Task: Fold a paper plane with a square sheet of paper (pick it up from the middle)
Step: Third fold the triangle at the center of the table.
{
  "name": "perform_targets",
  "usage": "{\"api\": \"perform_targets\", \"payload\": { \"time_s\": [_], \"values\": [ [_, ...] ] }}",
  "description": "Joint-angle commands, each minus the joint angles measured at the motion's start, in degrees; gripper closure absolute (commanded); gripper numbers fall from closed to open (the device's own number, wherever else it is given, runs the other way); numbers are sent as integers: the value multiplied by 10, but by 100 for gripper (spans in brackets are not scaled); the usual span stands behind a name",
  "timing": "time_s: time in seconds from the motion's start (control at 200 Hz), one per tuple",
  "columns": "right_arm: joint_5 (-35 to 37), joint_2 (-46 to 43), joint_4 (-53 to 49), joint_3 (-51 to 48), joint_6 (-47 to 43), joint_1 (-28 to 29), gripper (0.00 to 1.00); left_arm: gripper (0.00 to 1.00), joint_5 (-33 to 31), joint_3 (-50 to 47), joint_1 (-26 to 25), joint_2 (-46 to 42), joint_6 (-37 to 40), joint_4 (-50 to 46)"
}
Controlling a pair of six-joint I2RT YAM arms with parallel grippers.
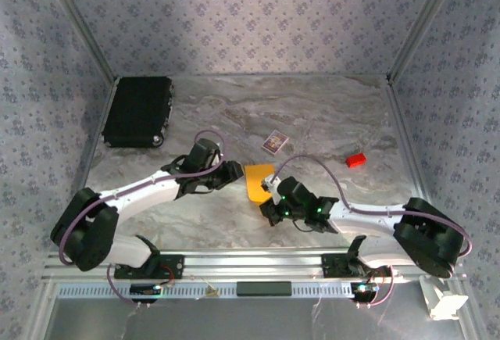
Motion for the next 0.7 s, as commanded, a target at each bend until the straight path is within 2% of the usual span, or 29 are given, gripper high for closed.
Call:
{"api": "perform_targets", "payload": {
  "time_s": [0.0,0.115,0.325,0.54,0.695],
  "values": [
    [-86,9,0,4,52,-24,100,61,29,39,1,25,36,-5],
    [-131,21,10,10,67,-49,100,68,55,76,1,68,62,-14],
    [-146,30,54,0,93,-65,100,82,90,147,1,148,114,-40],
    [-158,56,81,1,122,-73,100,86,136,203,0,240,136,-40],
    [-172,80,111,1,137,-76,100,88,144,256,1,302,190,-99]
  ]
}}
